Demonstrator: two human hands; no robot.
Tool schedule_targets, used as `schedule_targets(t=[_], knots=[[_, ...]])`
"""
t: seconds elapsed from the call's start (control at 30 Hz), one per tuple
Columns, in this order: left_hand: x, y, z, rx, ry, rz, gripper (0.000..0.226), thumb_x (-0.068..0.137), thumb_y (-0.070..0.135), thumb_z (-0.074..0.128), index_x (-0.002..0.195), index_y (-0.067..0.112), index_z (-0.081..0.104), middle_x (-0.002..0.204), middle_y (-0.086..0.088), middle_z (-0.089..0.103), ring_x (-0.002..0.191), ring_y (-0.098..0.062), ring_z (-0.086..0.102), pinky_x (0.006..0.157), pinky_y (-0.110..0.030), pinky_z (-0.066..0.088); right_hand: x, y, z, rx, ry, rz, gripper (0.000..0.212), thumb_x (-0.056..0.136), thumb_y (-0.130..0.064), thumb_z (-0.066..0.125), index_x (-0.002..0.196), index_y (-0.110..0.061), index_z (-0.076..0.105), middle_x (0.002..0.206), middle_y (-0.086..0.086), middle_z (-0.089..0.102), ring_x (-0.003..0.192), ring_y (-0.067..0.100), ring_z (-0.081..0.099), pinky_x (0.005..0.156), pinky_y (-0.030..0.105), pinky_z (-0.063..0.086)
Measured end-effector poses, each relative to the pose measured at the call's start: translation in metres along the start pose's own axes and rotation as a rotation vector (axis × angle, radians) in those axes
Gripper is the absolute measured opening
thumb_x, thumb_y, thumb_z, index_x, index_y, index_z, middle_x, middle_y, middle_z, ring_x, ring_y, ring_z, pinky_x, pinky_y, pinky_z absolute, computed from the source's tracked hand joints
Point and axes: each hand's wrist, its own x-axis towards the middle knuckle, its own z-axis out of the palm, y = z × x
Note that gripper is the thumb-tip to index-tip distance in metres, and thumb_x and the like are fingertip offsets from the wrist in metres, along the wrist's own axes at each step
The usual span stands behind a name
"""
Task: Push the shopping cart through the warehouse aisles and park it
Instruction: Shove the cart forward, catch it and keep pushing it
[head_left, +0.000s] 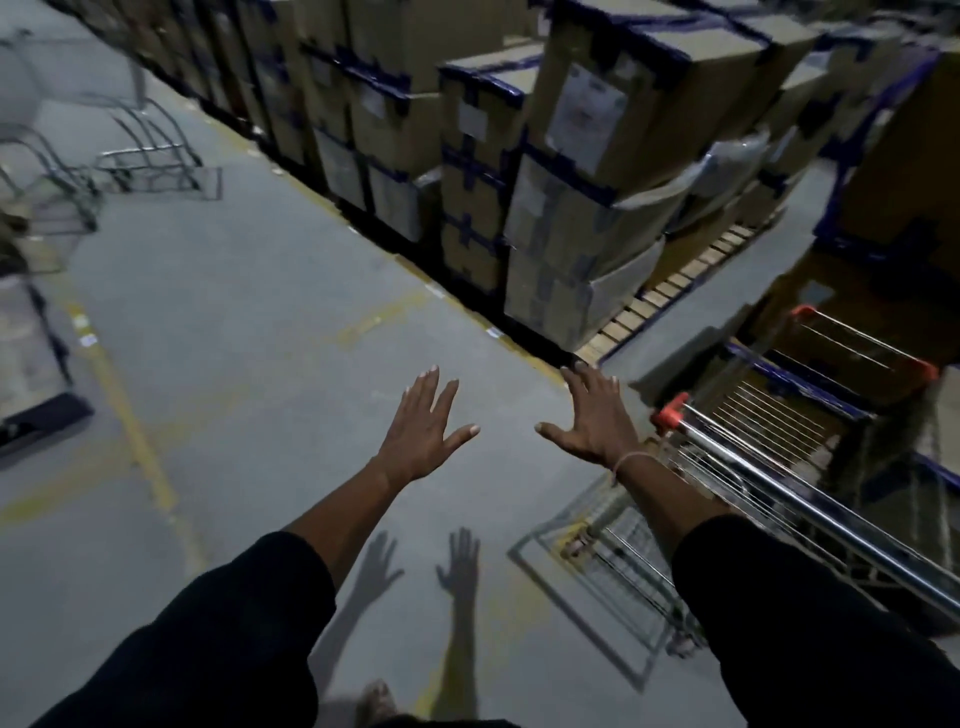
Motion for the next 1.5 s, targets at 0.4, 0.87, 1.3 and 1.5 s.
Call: schedule_targets(t=[0.4, 0.87, 1.3, 1.5], knots=[[-0.024, -0.240, -0.107, 0.022, 0.040, -0.180, 0.104, 0.084, 0.089, 0.014, 0.166, 0.024, 0.008, 0.172, -0.006, -0.012, 0.158, -0.025, -0.012, 0.129, -0.048, 0.005, 0.144, -0.203, 0.074, 0.049, -0.068, -0.125, 0.119, 0.069, -0.092, 0.034, 0.161, -0.017, 0.028, 0.167, 0.012, 0.024, 0.156, 0.032, 0.013, 0.125, 0.054, 0.001], [0.027, -0.431, -0.153, 0.036, 0.089, -0.386, 0.094, 0.088, 0.084, 0.010, 0.165, 0.032, -0.003, 0.169, -0.002, -0.024, 0.157, -0.023, -0.020, 0.126, -0.044, -0.005, 0.364, -0.342, 0.141, 0.094, -0.170, -0.297, 0.115, 0.073, -0.096, 0.022, 0.165, -0.028, 0.013, 0.172, 0.004, 0.008, 0.159, 0.025, -0.004, 0.125, 0.055, -0.008], [0.187, -0.597, -0.237, 0.024, 0.165, -0.548, 0.092, 0.089, 0.083, 0.010, 0.164, 0.033, -0.006, 0.169, -0.001, -0.025, 0.156, -0.022, -0.022, 0.126, -0.042, -0.007, 0.637, -0.460, 0.161, 0.098, -0.232, -0.451, 0.124, 0.067, -0.102, 0.016, 0.165, -0.026, 0.013, 0.172, 0.004, 0.009, 0.159, 0.026, -0.004, 0.125, 0.055, -0.008], [0.233, -0.675, -0.258, -0.007, 0.189, -0.631, 0.095, 0.087, 0.085, 0.006, 0.164, 0.032, -0.009, 0.168, -0.002, -0.027, 0.156, -0.022, -0.024, 0.127, -0.043, -0.007, 0.734, -0.517, 0.181, 0.084, -0.270, -0.525, 0.127, 0.064, -0.104, 0.010, 0.165, -0.026, 0.012, 0.172, 0.004, 0.007, 0.159, 0.025, -0.006, 0.125, 0.054, -0.010]])
